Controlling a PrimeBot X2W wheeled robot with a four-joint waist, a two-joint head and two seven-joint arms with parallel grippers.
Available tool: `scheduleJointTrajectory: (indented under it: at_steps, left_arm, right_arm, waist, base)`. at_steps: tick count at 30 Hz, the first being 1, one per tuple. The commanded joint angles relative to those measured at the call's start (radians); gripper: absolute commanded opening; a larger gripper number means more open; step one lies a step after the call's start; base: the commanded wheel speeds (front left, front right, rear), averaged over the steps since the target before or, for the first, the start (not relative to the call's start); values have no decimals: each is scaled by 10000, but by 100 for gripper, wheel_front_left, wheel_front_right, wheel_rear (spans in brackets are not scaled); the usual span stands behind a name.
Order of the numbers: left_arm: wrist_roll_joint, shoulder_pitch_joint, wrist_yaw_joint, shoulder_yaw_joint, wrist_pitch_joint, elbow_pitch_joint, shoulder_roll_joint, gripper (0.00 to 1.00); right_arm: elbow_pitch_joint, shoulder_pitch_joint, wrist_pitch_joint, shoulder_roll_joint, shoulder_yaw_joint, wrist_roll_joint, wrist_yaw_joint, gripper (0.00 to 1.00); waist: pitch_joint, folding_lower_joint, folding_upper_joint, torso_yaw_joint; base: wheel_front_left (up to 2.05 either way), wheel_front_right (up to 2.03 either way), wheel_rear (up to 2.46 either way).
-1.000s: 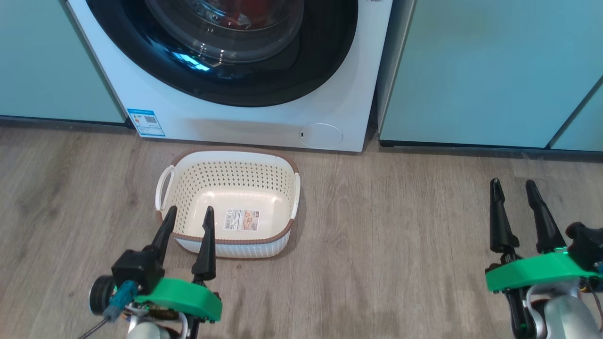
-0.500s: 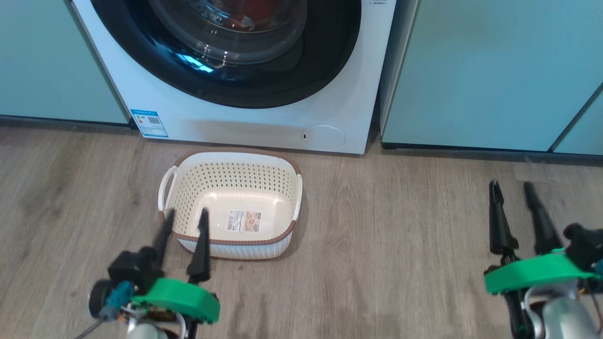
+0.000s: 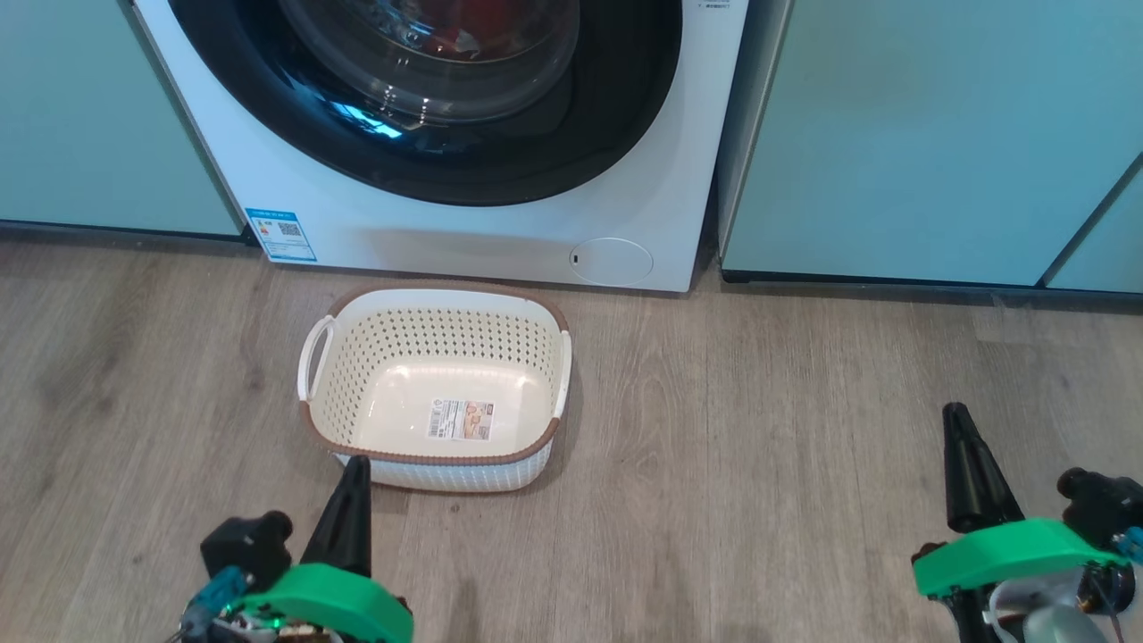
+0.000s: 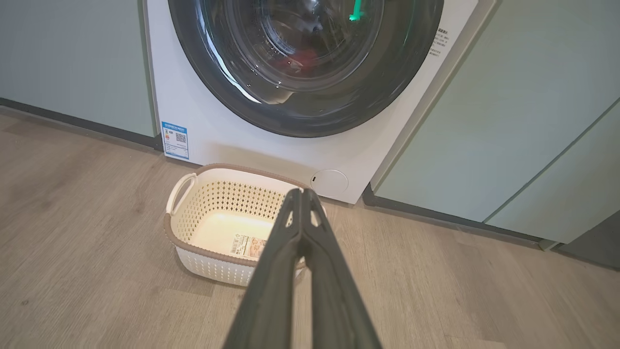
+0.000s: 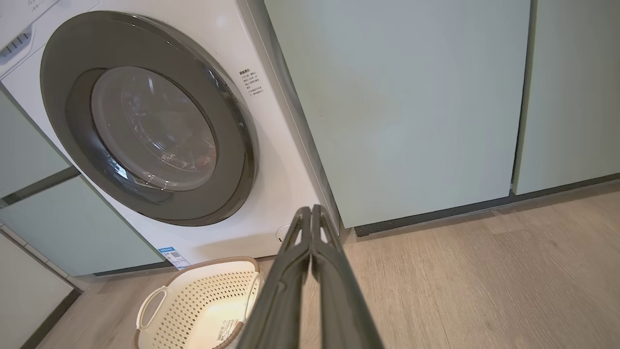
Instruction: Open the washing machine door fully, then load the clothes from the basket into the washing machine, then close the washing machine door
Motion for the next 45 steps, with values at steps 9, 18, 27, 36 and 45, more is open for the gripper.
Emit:
scheduleJointTrajectory:
  at_steps: [9, 18, 27, 36, 45]
  left_arm:
    - [-1125, -574, -168, 254, 245, -233, 91, 0]
    - [-2125, -667, -283, 412, 479, -183, 123, 0]
    - [-3119, -755, -399, 577, 719, -137, 148, 0]
    - [-3998, -835, -501, 729, 936, -91, 167, 0]
    - [-4980, -926, -616, 904, 1183, -39, 185, 0]
  right_arm:
    - [-329, -473, 317, -66, 13, 1077, 0, 0]
    - [-324, -533, 581, -70, 23, 2026, 0, 0]
    - [-318, -594, 846, -74, 31, 2974, -1, 0]
    - [-312, -649, 1081, -77, 38, 3817, -1, 0]
    - [-305, -711, 1346, -81, 46, 4762, -1, 0]
  waist:
    - [-2, 0, 0, -27]
    - [-4, 0, 0, -54]
    - [-6, 0, 0, -81]
    - [-8, 0, 0, -106]
    - [-10, 0, 0, -133]
  base:
    - [0, 0, 0]
    - [0, 0, 0]
    - [0, 0, 0]
    - [0, 0, 0]
    - [0, 0, 0]
